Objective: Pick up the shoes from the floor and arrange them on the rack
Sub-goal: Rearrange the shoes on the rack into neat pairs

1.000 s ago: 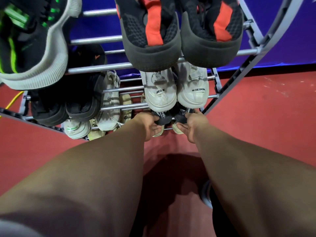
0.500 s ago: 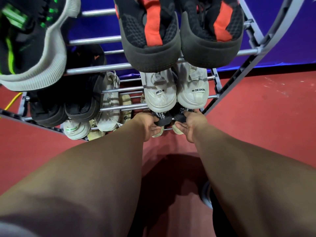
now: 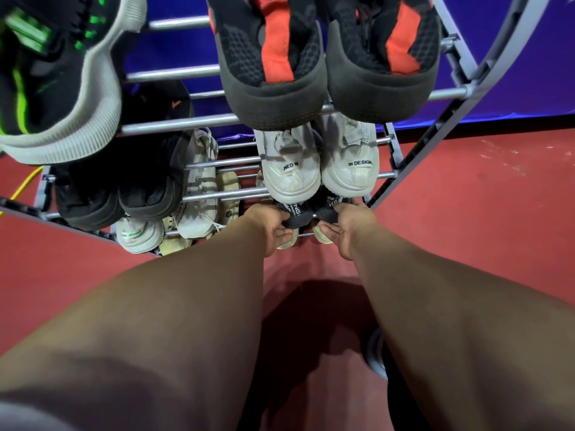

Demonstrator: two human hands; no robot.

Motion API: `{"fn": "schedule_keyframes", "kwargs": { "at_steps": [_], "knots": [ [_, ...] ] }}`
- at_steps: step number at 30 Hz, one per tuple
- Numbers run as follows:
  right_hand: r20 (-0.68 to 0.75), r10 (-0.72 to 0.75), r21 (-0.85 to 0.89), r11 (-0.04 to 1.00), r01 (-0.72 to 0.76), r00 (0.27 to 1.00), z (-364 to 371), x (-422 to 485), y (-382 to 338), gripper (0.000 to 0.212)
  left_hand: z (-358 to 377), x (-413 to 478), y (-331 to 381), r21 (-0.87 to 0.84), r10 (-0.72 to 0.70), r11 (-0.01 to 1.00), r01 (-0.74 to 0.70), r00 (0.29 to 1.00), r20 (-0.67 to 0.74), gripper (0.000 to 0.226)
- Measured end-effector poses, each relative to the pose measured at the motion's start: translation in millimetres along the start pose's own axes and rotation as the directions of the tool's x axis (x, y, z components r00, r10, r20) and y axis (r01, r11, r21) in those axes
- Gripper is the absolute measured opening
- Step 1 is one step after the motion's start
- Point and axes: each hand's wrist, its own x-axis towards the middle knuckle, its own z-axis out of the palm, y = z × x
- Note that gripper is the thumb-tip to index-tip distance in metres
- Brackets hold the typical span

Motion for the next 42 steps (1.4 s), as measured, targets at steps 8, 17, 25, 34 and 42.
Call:
{"fn": "schedule_keyframes", "kwargs": {
  "at_steps": [8, 17, 25, 34, 42],
  "knots": [
    [0.041, 0.050, -0.117, 0.992, -0.045, 0.998, -4.9, -6.5, -2.2, 0.025, 4.2, -4.3, 1.2, 0.051, 0.005, 0.999, -0.005, 1.000, 0.000, 0.031],
    [-0.042, 0.003, -0.192, 0.981, -0.011, 0.999, -42.3, -48.7, -20.3, 0.015, -18.4, -40.0, 15.0, 0.208, 0.019, 0.978, -0.028, 0.999, 0.048, 0.016],
    [0.192, -0.034, -0.662, 0.733, 0.155, 0.981, -40.6, -131.7, -33.2, 0.019, -75.1, -118.7, 12.6, 0.467, 0.090, 0.880, -0.091, 0.996, 0.024, 0.010],
    [0.435, -0.123, -0.564, 0.735, 0.377, 0.892, 35.6, -229.3, 34.9, 0.023, -214.6, -186.5, -5.1, 0.712, 0.235, 0.688, -0.138, 0.971, -0.038, 0.015],
    [0.438, -0.142, -0.638, 0.646, 0.419, 0.888, 61.1, -242.5, 39.3, 0.014, -253.8, -198.5, -7.5, 0.709, 0.336, 0.690, -0.144, 0.932, -0.137, 0.025]
  ]
}}
